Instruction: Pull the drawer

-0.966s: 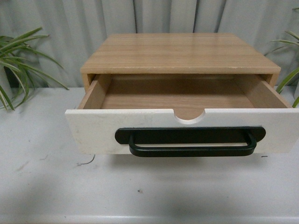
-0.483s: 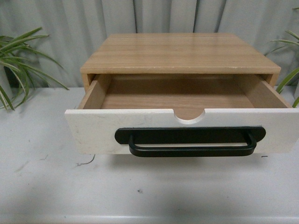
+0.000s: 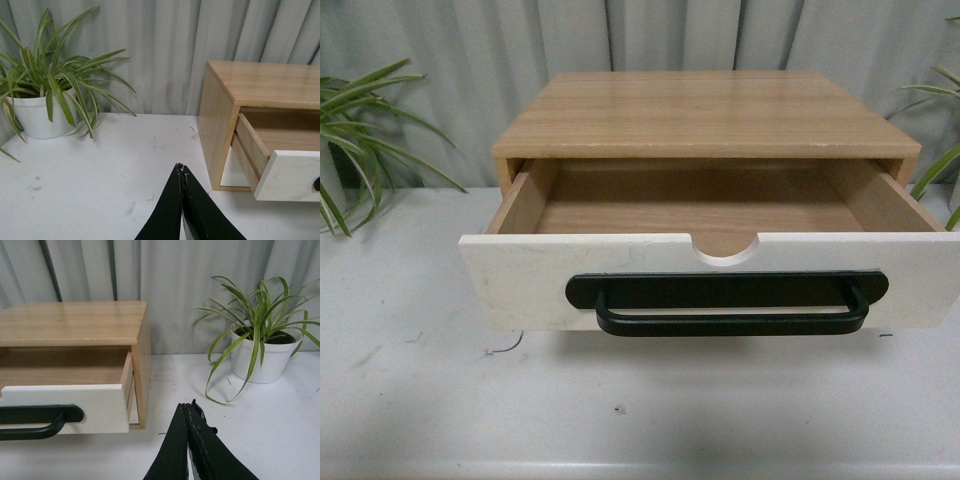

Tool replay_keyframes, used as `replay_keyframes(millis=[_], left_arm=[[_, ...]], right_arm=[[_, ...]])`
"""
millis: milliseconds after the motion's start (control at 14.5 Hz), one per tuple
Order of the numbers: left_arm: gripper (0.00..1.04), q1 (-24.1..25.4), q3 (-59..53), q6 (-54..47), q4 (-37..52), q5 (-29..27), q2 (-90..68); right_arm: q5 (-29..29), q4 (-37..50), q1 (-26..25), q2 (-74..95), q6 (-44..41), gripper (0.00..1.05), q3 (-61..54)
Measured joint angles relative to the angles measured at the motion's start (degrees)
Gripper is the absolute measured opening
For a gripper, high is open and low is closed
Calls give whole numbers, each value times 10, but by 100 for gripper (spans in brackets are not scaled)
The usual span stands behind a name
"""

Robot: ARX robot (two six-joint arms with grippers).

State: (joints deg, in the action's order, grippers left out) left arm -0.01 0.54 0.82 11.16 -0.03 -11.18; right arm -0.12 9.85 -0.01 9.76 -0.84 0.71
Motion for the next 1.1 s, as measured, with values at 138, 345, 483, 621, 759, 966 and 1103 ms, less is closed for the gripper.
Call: replay_keyframes(millis=[138,345,483,621,759,966,1103], left_arm=[[2,0,0,0,-12,0,13],[2,0,2,0,-102,1,106],[2,0,0,0,-116,0,107],[2,0,0,0,-114,0,107],[2,0,0,0,-114,0,107],[24,0,0,0,-114,0,107],[47,0,0,0,-114,0,107]], right_arm=[[0,-100,0,-69,0,2,0],[2,-104,0,-94,0,2,0],[1,-101,0,-95,0,2,0],[1,-101,0,-96,0,2,0],[1,-101,0,-96,0,2,0],[1,-101,0,-96,0,16,0],[1,-101,0,-96,0,40,0]])
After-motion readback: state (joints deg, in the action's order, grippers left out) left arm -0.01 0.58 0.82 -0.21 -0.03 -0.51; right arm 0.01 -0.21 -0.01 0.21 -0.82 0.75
